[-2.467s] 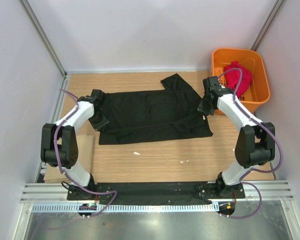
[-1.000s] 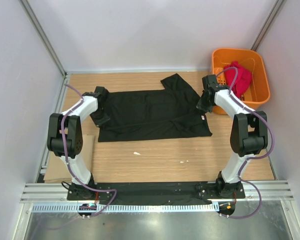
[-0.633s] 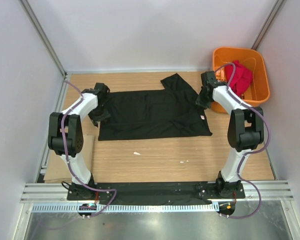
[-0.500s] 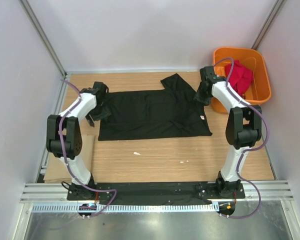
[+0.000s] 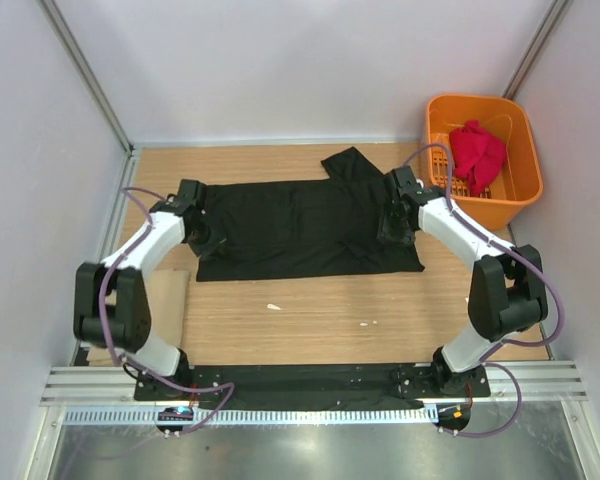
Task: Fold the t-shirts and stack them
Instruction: Fold the tshirt
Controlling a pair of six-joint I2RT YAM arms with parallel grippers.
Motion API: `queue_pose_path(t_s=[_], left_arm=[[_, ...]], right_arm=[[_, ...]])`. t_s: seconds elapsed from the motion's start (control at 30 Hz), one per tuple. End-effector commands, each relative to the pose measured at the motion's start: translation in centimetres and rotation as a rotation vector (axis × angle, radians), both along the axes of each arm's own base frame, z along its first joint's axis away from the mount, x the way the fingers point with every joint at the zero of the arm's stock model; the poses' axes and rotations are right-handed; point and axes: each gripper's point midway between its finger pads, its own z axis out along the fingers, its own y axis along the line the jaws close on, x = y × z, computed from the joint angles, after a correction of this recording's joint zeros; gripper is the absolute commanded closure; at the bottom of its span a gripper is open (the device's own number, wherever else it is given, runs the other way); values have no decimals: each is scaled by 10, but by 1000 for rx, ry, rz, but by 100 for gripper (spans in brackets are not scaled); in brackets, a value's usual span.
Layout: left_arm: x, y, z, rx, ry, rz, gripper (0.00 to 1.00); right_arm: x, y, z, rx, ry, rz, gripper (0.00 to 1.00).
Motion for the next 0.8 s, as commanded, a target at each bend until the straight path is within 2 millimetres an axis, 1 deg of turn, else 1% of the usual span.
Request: queue_pose_path(t_s=[0.0, 0.03, 0.07, 0.1, 0.17, 0.23, 0.27, 0.3, 0.4, 0.47, 0.53, 0.57, 0.6, 0.63, 0.67, 0.73, 0.77], left_arm=[[17, -26, -18, -108, -9, -81, 72], [19, -26, -26, -102, 14, -87, 73], [20, -24, -29, -89, 19, -87, 74], [21, -22, -32, -75, 24, -94, 74], [21, -15, -45, -29, 54, -89, 74], [17, -9, -53, 2, 88, -88, 74], [12, -5, -61, 26, 120, -81, 75], [11, 1, -64, 57, 129, -70, 75], [1, 9, -75, 97, 169, -51, 75], [-8, 15, -82, 121, 203, -38, 76], [-19, 19, -88, 140, 226, -30, 76], [-23, 20, -90, 142, 235, -16, 76], [-27, 22, -91, 145, 237, -9, 75], [-36, 24, -93, 153, 246, -3, 75], [-40, 25, -93, 153, 249, 3, 75], [-51, 26, -92, 145, 254, 17, 74], [-57, 26, -91, 144, 261, 20, 73]], right_arm=[[2, -11, -10, -17, -49, -9, 58], [-1, -12, -16, -22, -39, -6, 60], [-5, -14, -24, -28, -26, -8, 64], [-4, -15, -28, -26, -31, -13, 66], [-8, -17, -40, -28, -12, -24, 67], [-4, -19, -48, -36, -14, -32, 67], [-1, -19, -50, -40, -22, -30, 67], [0, -20, -54, -49, -18, -29, 68], [-1, -25, -68, -87, 25, -27, 70], [-10, -33, -77, -122, 63, -44, 72], [-16, -36, -81, -131, 74, -55, 72], [-24, -39, -84, -139, 86, -72, 72], [-27, -41, -85, -143, 90, -79, 72], [-32, -41, -87, -142, 102, -85, 72], [-41, -44, -89, -151, 126, -90, 72], [-49, -46, -89, -151, 140, -116, 71], [-60, -48, -90, -153, 165, -118, 71]])
